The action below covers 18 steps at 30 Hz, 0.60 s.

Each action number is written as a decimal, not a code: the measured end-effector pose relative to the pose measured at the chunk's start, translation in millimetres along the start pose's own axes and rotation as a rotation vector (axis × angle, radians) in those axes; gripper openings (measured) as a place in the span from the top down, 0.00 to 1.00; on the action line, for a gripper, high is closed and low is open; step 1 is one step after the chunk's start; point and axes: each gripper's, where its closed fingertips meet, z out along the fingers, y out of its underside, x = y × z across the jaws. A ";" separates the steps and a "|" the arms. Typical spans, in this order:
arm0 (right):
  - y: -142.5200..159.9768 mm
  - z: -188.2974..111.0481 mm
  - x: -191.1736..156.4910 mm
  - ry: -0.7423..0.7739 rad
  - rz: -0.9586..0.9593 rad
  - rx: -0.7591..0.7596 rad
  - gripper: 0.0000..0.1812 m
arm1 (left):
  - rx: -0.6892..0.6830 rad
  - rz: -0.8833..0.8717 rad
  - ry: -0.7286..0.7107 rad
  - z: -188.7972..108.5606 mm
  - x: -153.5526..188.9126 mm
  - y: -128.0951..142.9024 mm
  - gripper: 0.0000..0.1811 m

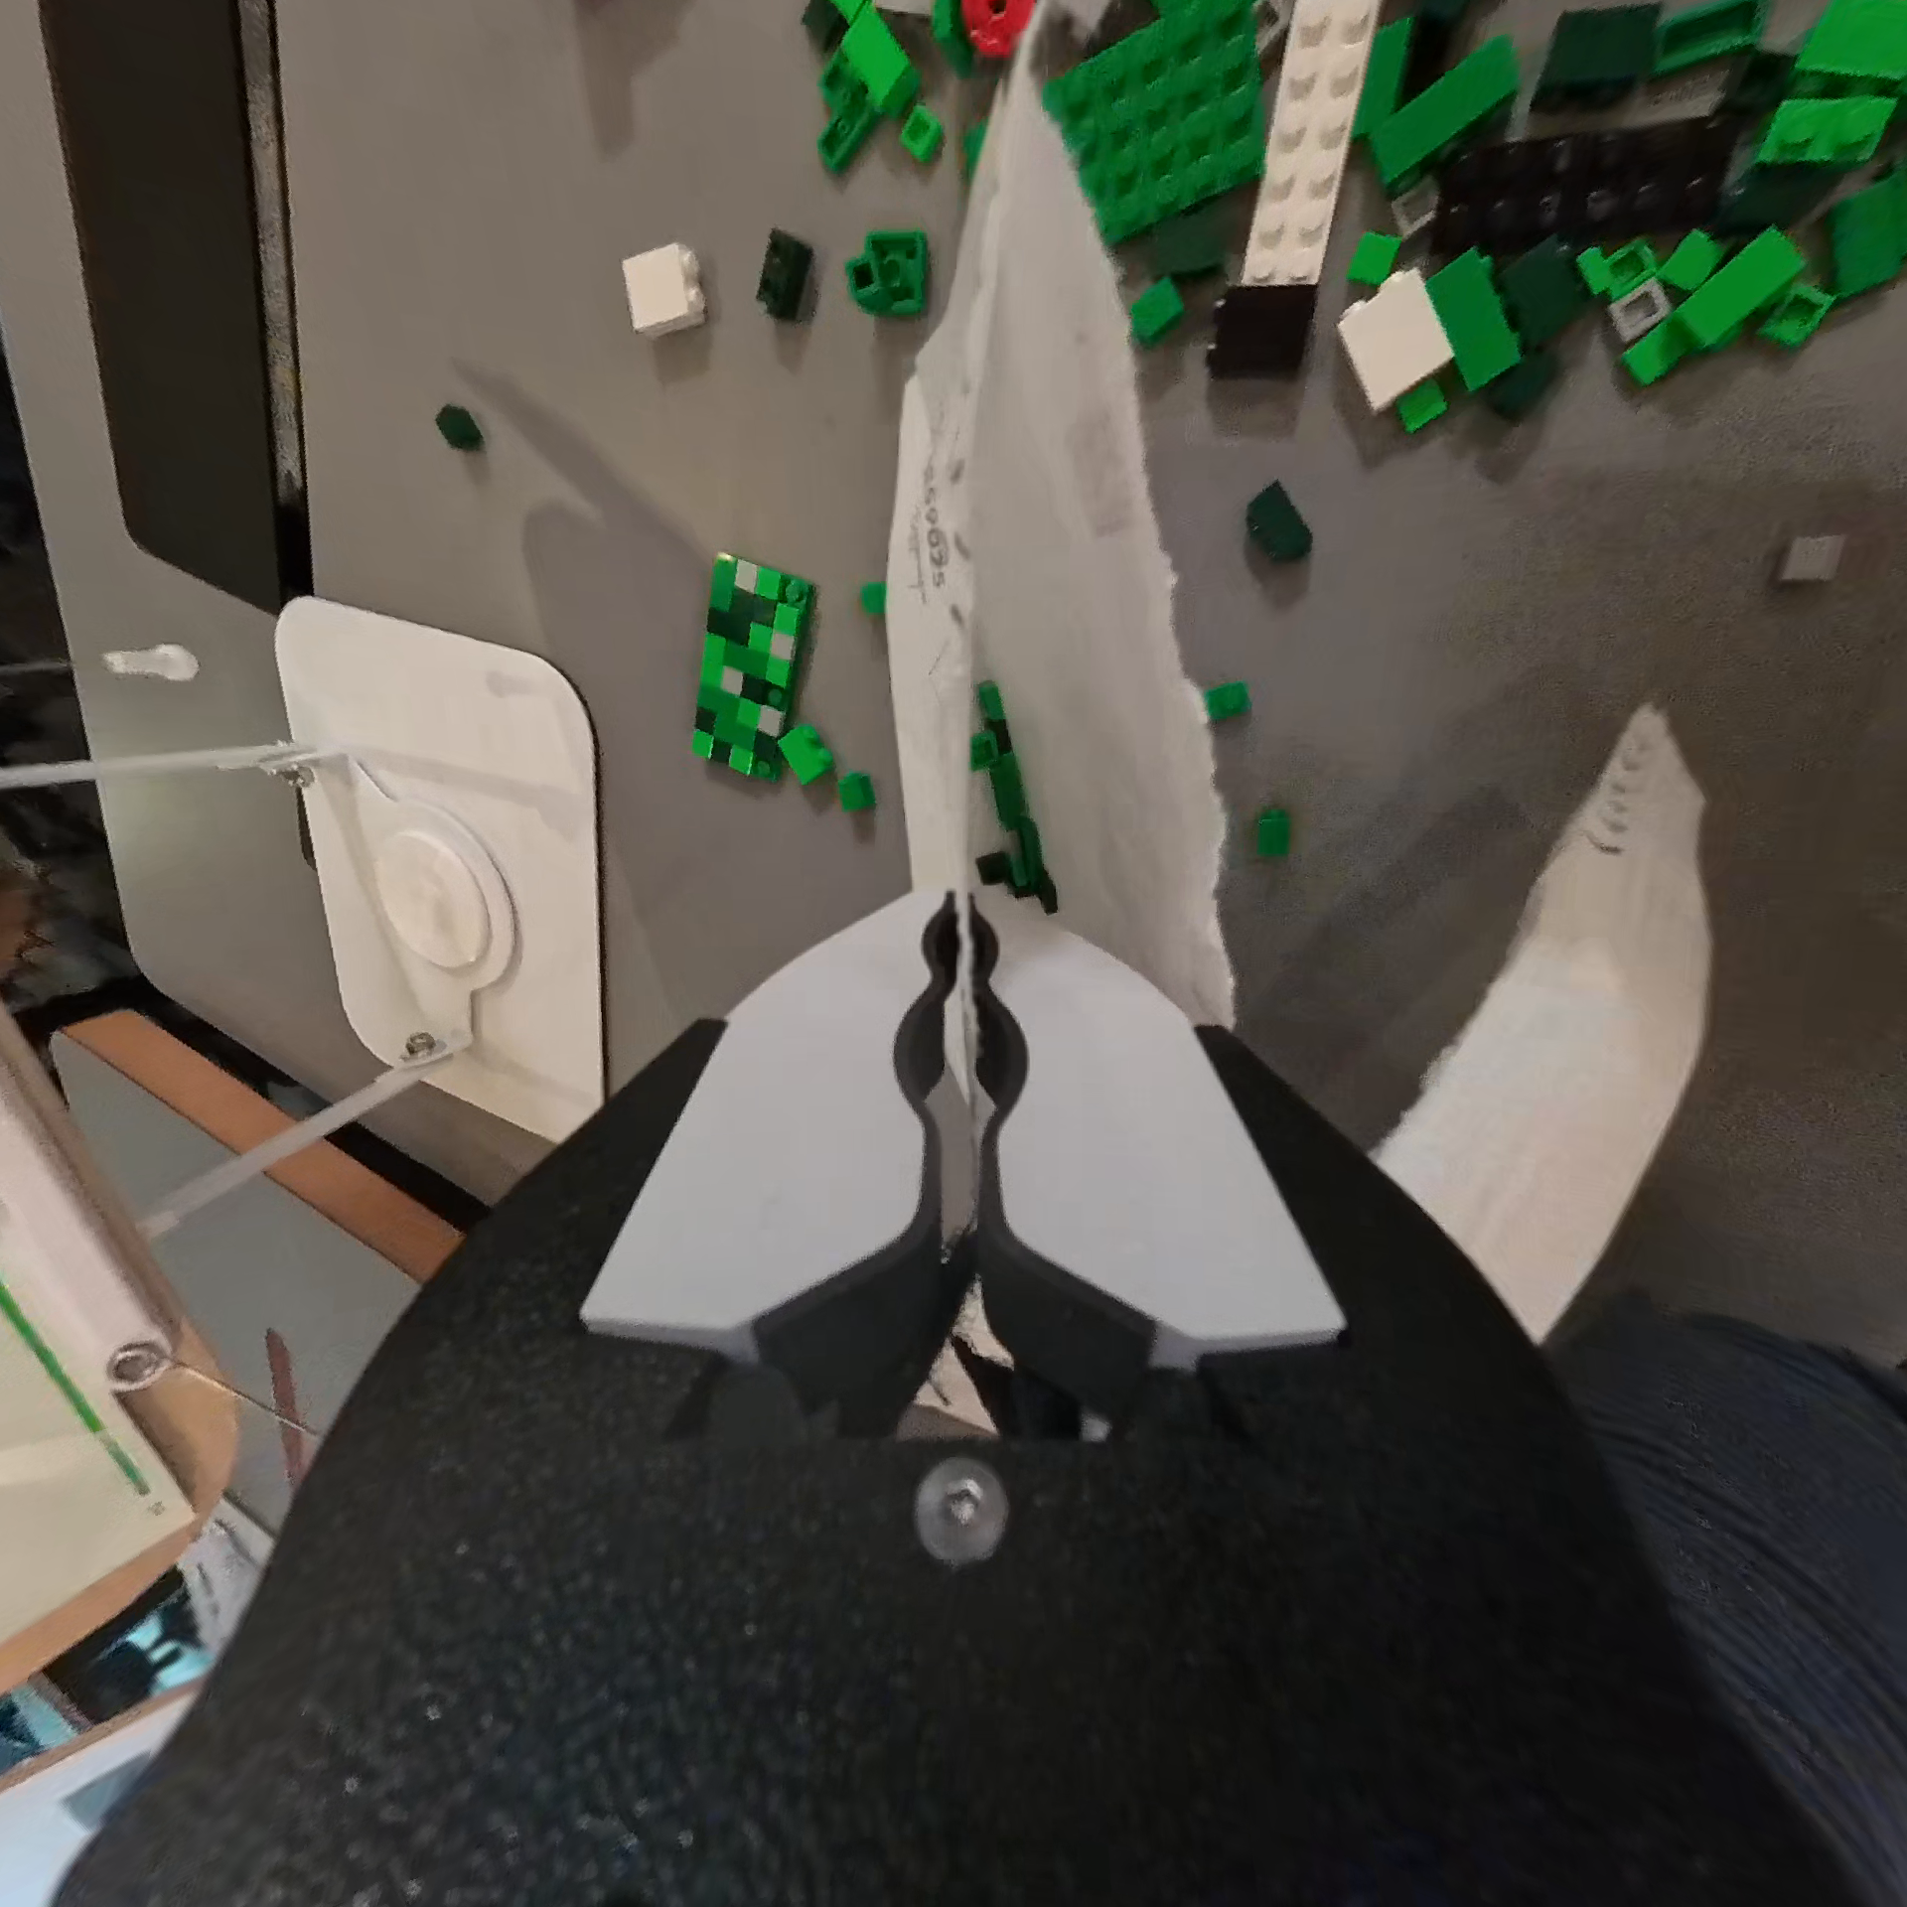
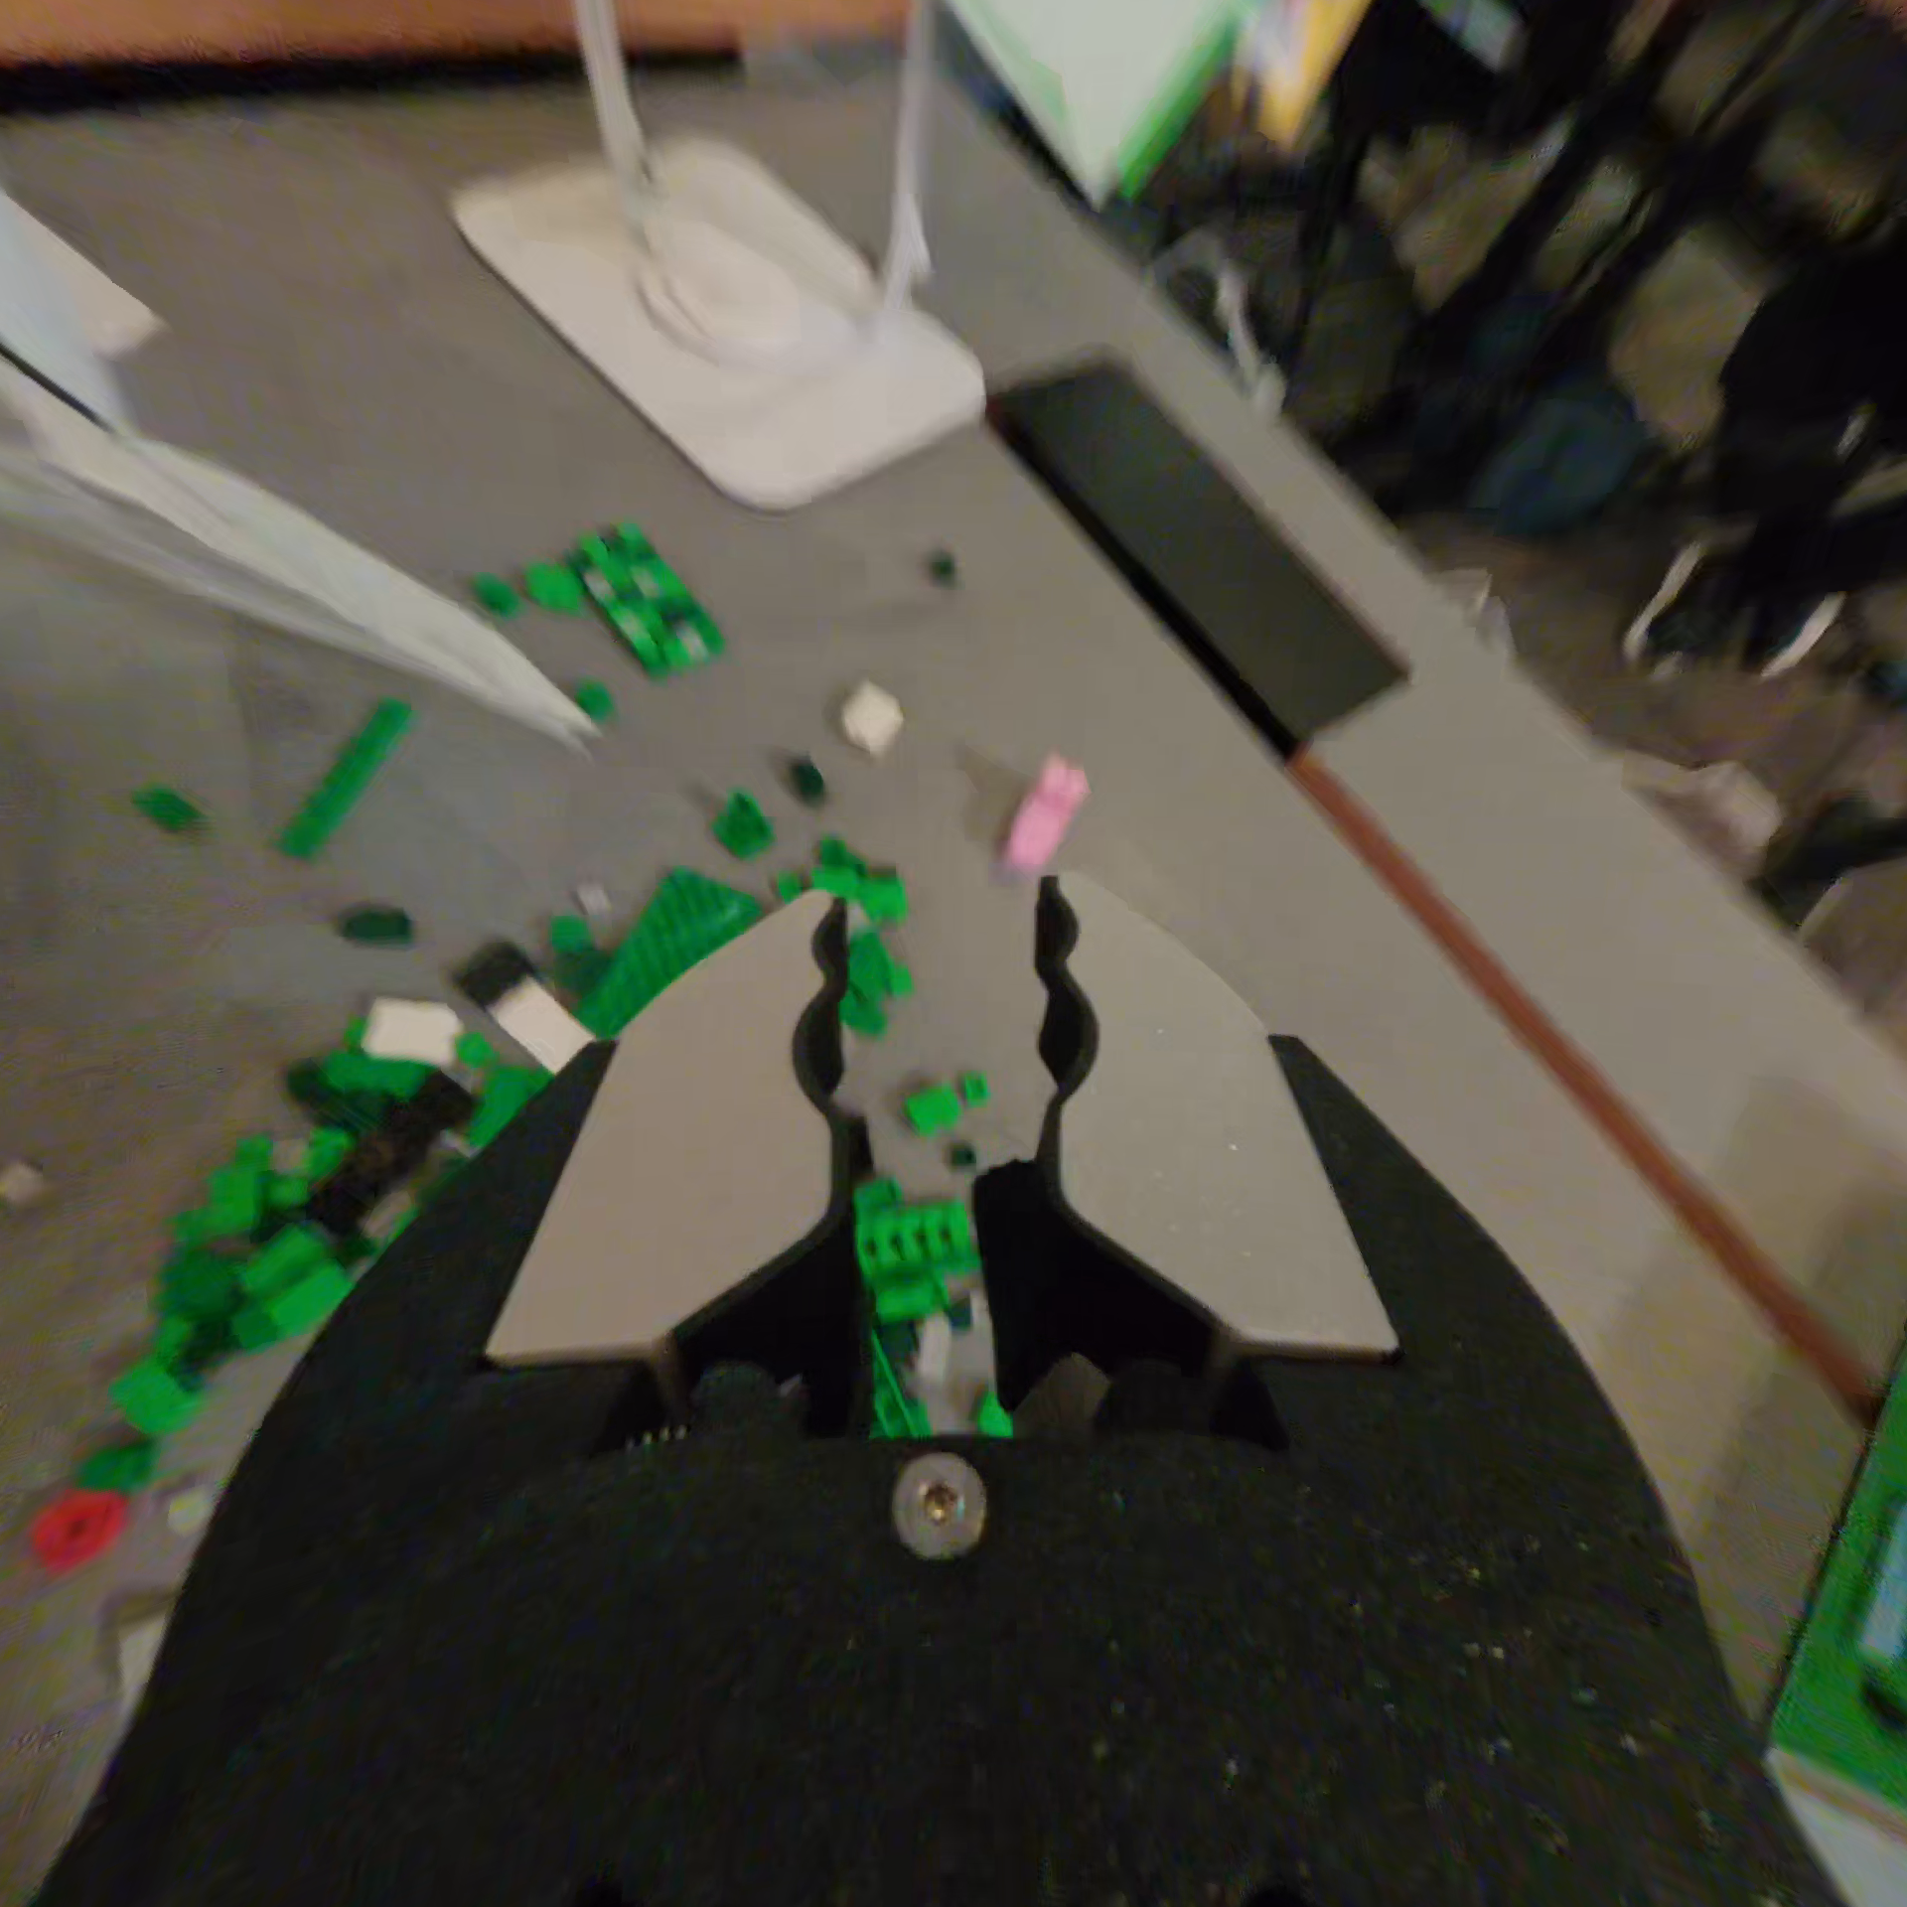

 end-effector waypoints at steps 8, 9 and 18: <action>121.9 48.1 11.3 -0.237 0.140 -0.331 0.89 | 0.021 -0.007 0.003 -2.8 -1.0 1.7 1.00; 125.7 51.3 10.9 -0.240 0.139 -0.344 0.89 | 0.021 -0.004 0.005 -2.6 -0.5 1.4 1.00; 136.1 61.6 8.5 -0.249 0.131 -0.380 0.93 | 0.029 -0.009 0.008 -3.5 -0.6 2.2 1.00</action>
